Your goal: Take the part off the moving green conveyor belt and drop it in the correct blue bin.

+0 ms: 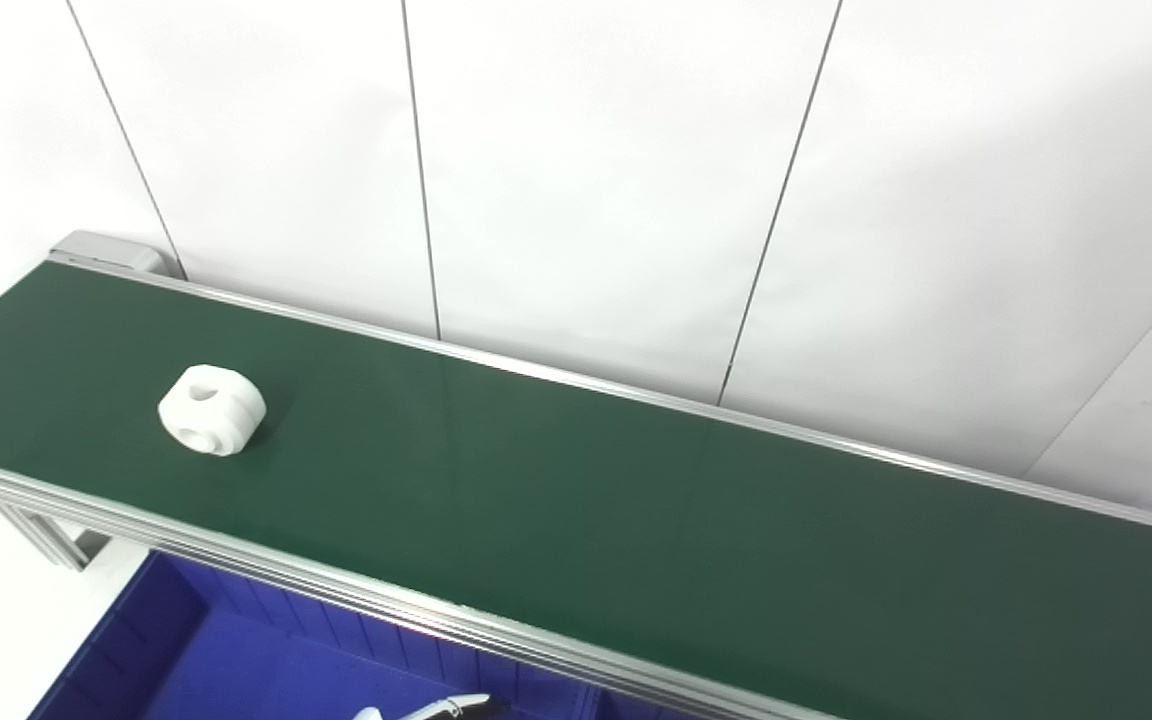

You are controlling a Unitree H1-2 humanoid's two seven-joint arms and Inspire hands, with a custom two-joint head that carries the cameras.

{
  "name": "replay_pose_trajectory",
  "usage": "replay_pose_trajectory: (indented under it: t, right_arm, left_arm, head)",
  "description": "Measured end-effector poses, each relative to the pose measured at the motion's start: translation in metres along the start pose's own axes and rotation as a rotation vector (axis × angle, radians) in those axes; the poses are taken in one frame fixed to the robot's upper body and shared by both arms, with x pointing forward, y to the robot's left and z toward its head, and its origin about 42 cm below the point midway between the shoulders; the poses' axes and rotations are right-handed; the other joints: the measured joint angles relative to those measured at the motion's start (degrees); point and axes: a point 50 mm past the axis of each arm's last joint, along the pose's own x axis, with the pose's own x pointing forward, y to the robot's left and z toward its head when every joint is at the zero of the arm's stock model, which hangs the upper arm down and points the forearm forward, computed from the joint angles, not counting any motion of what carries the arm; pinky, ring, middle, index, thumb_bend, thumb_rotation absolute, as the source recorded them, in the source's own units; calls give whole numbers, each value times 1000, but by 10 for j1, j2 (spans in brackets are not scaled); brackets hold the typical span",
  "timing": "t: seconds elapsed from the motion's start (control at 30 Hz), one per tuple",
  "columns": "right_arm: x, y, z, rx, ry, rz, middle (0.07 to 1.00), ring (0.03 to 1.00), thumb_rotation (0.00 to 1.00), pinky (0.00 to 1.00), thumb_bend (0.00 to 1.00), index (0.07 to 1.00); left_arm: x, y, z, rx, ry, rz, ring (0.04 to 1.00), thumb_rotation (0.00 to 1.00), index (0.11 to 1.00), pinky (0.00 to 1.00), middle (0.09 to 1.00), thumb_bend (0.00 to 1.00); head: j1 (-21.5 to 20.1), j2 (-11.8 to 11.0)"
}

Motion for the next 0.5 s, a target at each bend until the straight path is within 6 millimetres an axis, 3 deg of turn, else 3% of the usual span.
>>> replay_pose_trajectory:
  t: [0.5]
  right_arm:
    - [3,2,0,9,2,-2,1000,1000,543,890,813,1000]
  left_arm:
    - [2,1,-3,12,4,-2,775,782,796,693,815,813]
  head:
    - [-15,-7]
